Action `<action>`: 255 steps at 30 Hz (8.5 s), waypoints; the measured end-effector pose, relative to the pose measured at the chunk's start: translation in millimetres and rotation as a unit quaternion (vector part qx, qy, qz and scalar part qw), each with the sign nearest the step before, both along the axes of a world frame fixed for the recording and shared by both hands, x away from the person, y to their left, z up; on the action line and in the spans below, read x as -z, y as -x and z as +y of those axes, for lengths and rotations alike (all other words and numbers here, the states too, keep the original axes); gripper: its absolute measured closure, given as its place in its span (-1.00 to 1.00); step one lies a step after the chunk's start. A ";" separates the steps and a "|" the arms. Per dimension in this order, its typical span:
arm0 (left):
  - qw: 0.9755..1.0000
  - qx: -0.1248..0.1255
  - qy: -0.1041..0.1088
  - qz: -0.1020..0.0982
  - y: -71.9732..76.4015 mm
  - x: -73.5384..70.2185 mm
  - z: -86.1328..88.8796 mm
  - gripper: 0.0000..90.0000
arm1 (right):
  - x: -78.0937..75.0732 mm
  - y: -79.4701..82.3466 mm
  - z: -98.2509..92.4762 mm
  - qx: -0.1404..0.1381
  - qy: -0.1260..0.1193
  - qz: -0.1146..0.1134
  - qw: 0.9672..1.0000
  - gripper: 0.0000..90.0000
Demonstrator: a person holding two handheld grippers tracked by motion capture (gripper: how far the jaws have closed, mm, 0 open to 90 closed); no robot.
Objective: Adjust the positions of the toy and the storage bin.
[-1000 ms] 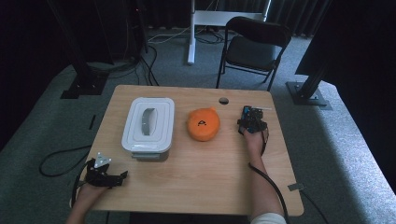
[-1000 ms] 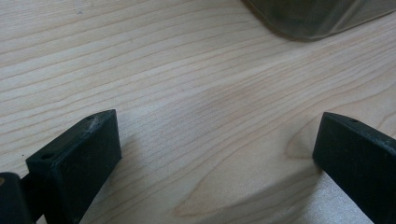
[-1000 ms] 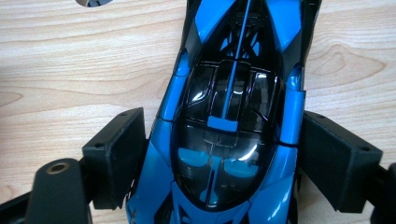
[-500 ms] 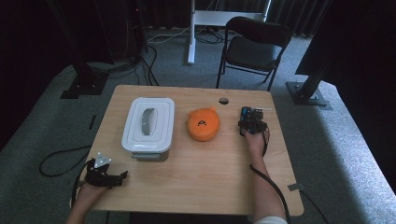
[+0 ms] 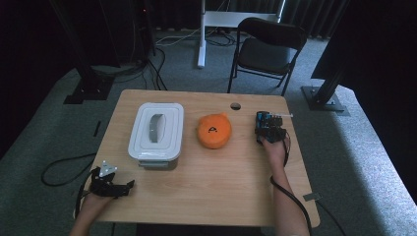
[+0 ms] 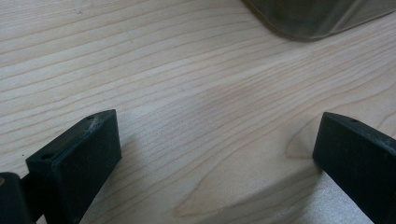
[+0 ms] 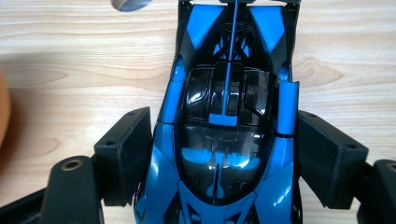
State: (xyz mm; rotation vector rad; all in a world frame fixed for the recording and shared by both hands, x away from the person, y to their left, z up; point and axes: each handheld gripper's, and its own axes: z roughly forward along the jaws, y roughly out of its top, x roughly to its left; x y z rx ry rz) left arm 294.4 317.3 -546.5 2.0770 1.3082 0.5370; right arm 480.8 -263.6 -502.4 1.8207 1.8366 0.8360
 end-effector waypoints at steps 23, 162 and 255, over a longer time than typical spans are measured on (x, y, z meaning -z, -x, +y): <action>1.000 -0.001 0.000 0.000 0.0 0.0 -0.1 -0.97 | -20.8 80.7 -31.4 -0.043 0.016 -0.025 0.999 -0.47; 1.000 -0.002 0.000 0.000 0.2 0.0 -0.2 -0.97 | -31.7 82.6 51.9 -0.228 -0.009 -0.046 0.973 -0.66; 1.000 -0.002 0.000 0.000 0.2 0.0 -0.2 -0.97 | -26.1 82.1 127.3 -0.391 -0.038 -0.041 0.919 0.72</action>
